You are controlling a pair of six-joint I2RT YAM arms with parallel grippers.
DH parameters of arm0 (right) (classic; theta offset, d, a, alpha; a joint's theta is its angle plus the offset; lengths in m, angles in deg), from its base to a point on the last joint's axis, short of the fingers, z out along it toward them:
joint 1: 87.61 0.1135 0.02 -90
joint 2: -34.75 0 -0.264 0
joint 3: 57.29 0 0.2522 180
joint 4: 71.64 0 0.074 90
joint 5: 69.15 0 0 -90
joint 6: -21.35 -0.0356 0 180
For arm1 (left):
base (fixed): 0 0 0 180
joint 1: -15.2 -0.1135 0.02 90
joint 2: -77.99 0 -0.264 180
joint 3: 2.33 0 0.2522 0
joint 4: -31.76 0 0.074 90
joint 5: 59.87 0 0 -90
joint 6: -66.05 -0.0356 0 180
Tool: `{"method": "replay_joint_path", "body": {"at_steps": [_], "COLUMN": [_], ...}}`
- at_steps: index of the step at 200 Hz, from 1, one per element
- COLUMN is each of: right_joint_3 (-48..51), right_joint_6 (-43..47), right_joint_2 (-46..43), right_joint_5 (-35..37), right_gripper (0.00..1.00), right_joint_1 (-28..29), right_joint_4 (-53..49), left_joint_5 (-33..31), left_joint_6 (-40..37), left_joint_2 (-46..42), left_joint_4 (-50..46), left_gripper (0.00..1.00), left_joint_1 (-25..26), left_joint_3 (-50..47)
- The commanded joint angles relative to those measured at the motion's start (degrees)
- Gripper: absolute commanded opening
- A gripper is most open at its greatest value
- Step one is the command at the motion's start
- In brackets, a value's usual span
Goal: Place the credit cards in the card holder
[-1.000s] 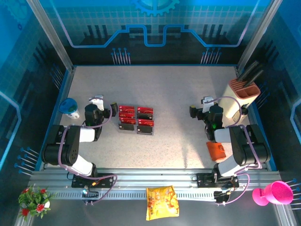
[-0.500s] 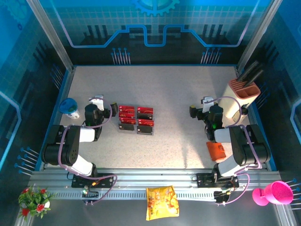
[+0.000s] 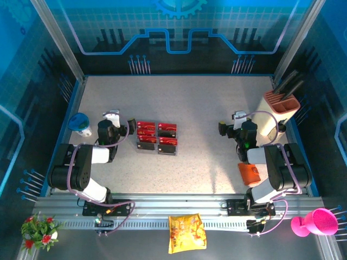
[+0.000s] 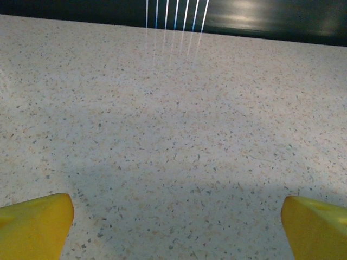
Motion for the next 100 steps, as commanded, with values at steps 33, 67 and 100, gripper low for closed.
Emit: {"method": "replay_joint_path", "body": {"at_steps": [33, 67, 100], "right_joint_3": [-3.85, -6.7, -14.53], "right_joint_6": [-0.37, -5.83, -28.9], "right_joint_2": [-6.6, -17.34, -27.03], "right_joint_5": [2.6, 4.47, 6.25], "right_gripper": [1.0, 1.0, 1.0], "right_joint_1": [-0.66, -0.74, -2.06], "right_joint_4": [-9.48, -26.44, -54.16], "left_joint_5": [-3.79, -7.22, -8.2], "left_joint_6": [1.53, 2.71, 6.35], "left_joint_2": [-5.44, -10.26, -17.01], "left_joint_4": [-6.44, -13.67, -24.36], "left_gripper": [0.99, 0.99, 0.99], "left_joint_1": [-0.79, -0.79, -0.79], "left_joint_3": [1.42, 3.25, 6.29]}}
